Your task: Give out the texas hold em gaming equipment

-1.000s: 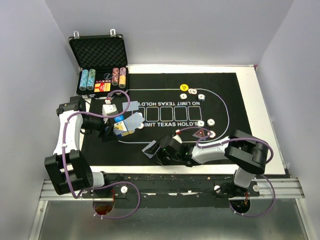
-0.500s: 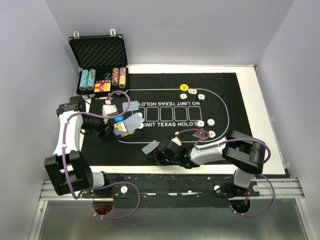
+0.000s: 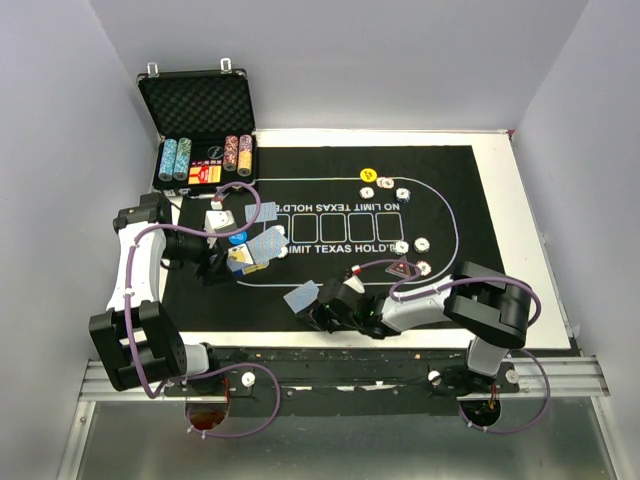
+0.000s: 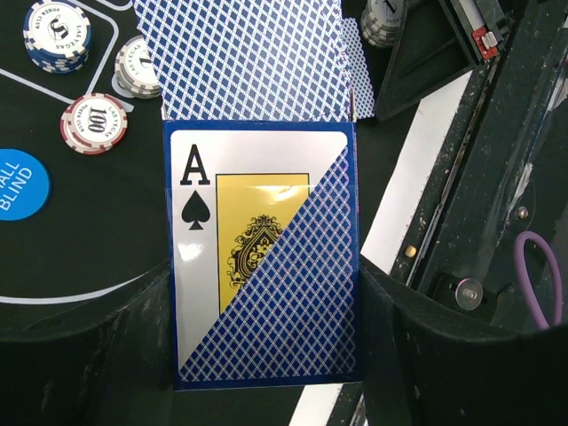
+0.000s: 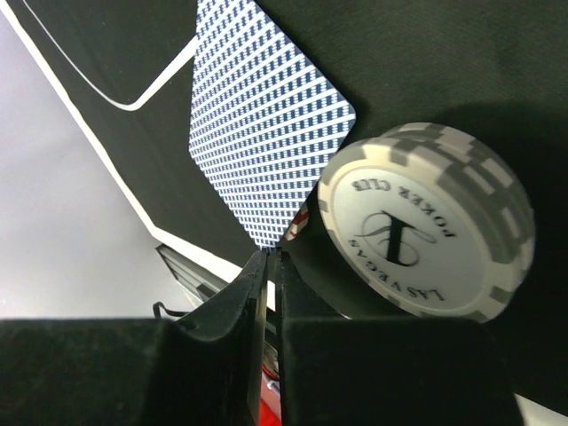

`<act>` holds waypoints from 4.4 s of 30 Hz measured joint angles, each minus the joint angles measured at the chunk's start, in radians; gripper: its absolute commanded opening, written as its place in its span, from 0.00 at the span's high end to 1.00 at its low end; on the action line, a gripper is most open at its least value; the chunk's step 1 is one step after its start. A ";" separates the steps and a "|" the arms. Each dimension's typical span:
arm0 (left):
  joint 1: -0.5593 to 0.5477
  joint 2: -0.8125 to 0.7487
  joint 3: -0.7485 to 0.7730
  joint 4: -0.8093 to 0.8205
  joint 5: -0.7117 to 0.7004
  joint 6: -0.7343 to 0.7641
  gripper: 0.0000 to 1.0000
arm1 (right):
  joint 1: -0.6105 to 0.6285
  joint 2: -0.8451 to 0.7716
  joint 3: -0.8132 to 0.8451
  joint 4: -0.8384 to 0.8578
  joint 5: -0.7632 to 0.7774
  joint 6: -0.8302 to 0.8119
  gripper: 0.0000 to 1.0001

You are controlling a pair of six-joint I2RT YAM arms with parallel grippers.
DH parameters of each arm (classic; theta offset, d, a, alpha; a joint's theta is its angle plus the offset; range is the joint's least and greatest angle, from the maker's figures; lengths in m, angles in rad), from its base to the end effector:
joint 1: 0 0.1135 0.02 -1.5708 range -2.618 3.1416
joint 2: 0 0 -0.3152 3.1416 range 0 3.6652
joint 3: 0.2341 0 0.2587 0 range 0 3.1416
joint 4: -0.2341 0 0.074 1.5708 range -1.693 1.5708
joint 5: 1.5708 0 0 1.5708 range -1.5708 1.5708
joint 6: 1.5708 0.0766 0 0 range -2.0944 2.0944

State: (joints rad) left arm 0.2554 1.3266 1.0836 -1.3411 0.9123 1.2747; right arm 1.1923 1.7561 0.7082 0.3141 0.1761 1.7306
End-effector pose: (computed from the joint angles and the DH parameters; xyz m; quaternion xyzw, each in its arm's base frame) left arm 0.2097 -0.0079 0.2962 0.4354 0.7851 -0.3219 0.3008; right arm 0.1480 0.3358 0.1352 0.2765 0.8679 0.3936 0.1240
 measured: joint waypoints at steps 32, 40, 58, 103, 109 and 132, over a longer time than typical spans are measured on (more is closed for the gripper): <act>0.012 0.000 -0.013 0.000 -0.013 0.003 0.88 | 0.025 -0.143 -0.035 -0.039 0.091 -0.099 0.43; 0.014 0.000 -0.013 0.000 -0.015 0.004 0.88 | 0.033 -0.098 -0.008 -0.081 0.101 -0.097 0.39; 0.018 0.000 -0.020 0.000 -0.023 0.008 0.88 | 0.042 -0.044 0.124 -0.240 0.216 -0.105 0.40; 0.040 0.008 -0.019 0.000 -0.031 -0.009 0.88 | -0.146 -0.044 0.280 -0.370 0.228 -0.824 0.33; 0.053 0.020 -0.019 0.000 -0.031 -0.015 0.88 | -0.072 -0.119 0.198 -0.315 0.251 -1.057 0.20; 0.081 0.020 -0.020 0.000 -0.033 -0.025 0.88 | 0.094 0.111 0.376 -0.364 0.292 -1.563 0.20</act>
State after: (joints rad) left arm 0.3367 1.3464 1.0637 -1.3411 0.8791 1.2495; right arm 1.2861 1.8671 1.0840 -0.0494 0.4679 0.1673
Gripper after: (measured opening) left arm 0.724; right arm 0.806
